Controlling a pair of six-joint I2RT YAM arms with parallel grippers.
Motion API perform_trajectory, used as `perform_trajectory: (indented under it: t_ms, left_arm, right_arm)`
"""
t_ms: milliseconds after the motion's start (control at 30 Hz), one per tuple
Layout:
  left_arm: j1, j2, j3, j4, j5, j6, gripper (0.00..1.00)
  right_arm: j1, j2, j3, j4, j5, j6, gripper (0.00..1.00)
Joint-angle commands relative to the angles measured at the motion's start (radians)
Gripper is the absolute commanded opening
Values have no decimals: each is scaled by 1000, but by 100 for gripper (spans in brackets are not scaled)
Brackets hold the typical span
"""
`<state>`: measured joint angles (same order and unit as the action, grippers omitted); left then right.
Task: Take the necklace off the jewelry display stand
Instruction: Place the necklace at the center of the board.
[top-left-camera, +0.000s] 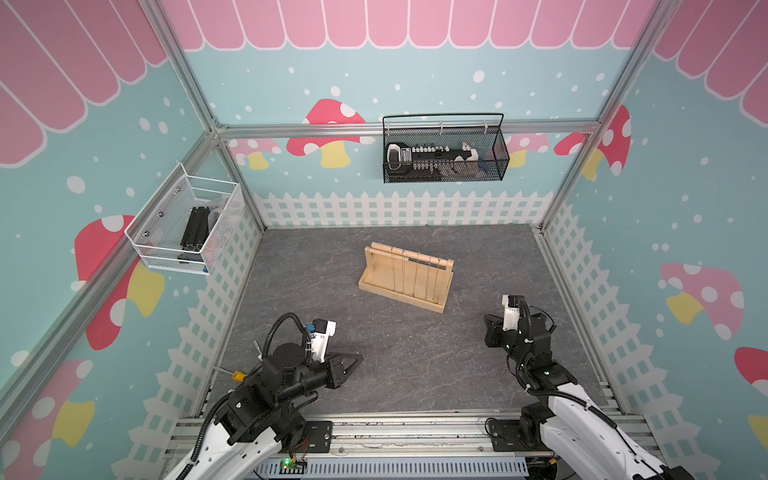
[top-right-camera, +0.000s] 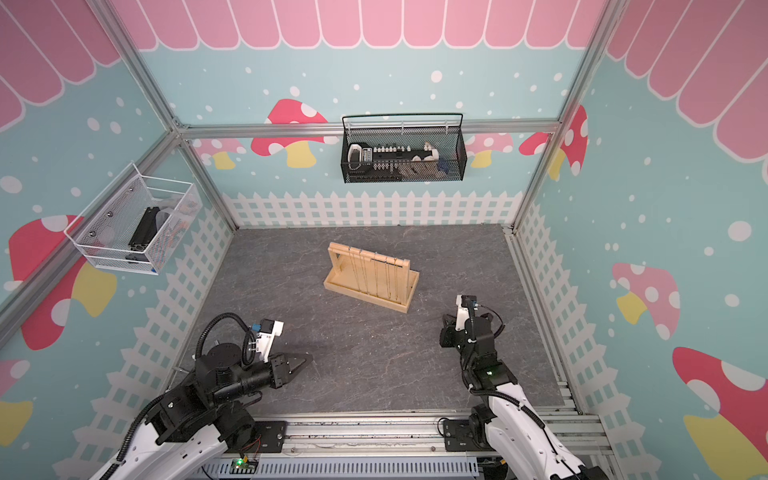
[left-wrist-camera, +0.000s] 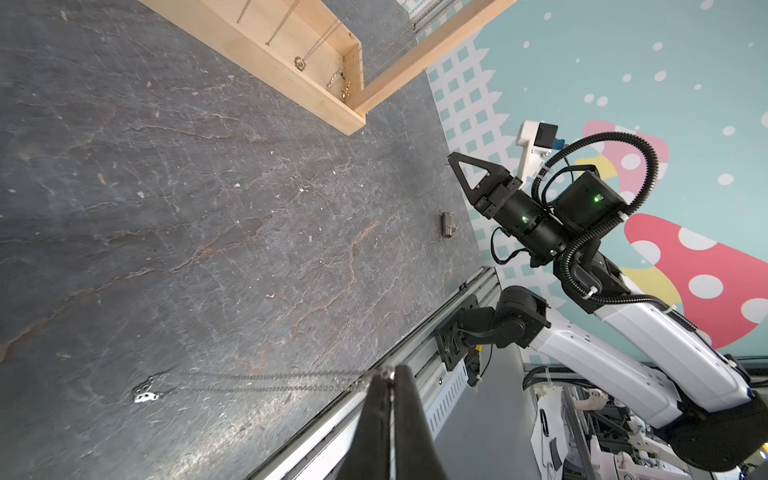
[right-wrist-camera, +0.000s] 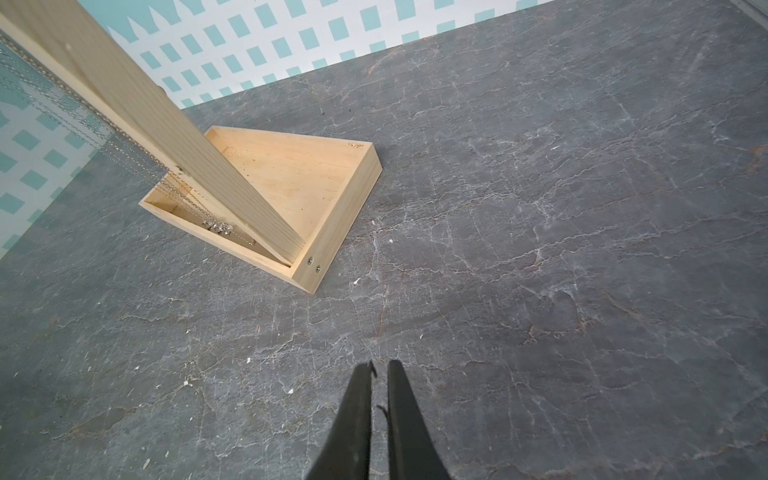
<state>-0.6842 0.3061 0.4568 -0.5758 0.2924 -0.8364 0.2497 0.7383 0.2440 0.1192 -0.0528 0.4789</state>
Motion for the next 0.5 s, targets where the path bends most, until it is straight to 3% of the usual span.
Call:
perform_trajectory:
  t_ms: [0,467]
  left_arm:
    - [-6,46,4,19,-57,30,0]
    - [-6,326,123,71,-227,203,2]
  right_arm:
    - [5,8,2,-8,1,9,12]
    - [4,23,6,-1,-21,27,12]
